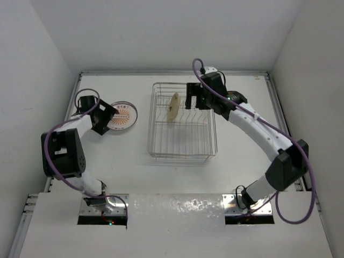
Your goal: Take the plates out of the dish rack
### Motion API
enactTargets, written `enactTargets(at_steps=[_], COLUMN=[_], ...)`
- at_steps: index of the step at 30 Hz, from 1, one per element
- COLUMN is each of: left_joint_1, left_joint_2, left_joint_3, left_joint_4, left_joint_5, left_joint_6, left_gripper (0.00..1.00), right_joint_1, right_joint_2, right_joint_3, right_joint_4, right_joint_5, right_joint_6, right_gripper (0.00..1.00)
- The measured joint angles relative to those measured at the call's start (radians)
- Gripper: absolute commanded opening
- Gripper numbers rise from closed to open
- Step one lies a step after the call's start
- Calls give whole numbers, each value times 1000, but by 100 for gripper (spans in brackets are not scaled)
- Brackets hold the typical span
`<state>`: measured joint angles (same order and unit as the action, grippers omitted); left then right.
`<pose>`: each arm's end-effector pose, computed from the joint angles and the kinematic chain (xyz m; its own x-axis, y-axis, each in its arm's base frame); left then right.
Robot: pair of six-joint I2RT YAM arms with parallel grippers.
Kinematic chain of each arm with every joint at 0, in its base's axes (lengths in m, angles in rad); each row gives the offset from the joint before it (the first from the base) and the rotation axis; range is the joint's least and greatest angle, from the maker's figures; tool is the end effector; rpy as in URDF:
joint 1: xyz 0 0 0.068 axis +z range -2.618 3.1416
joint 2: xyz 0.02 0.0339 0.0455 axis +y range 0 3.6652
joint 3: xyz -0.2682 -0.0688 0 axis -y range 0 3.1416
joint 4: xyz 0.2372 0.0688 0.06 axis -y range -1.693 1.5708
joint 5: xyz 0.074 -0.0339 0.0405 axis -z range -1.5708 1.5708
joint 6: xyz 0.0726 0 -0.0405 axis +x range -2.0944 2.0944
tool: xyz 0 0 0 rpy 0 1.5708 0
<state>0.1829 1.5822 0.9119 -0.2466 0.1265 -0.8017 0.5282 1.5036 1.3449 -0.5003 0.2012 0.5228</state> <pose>0.3311 0.0519 0.1654 -0.4674 -0.8113 -0.3511 -0.6338 0.5844 -0.5067 0.3186 0.1691 0.3140 -0.6367 0.1949 -0.7461 -0.0455 0.9563 0.2887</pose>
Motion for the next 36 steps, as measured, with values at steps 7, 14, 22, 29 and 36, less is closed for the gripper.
enactTargets(at_steps=[7,14,22,29,36], left_joint_1=[-9,-12,-20,-26,-31], left_joint_2=[90,-83,-549,-745,-737], left_joint_3=[58,106,76,-103,-121], left_joint_4=[-64,-195,-213,-226,-244], left_joint_5=[5,-81,-71,-62,-51], left_joint_6=[22,94,303,413,439], left_gripper=[100,100,100,100,100], right_joint_1=[69,165,175,180,188], right_joint_2=[275,512,645,695,700], right_joint_3=[292,517,553,579,592], right_joint_4=[-122,-200,-220,-218,-207], right_joint_5=[116,265,381,447,522], right_joint_6=[2,25,46,80,136], right_gripper=[99,94,56,31,13])
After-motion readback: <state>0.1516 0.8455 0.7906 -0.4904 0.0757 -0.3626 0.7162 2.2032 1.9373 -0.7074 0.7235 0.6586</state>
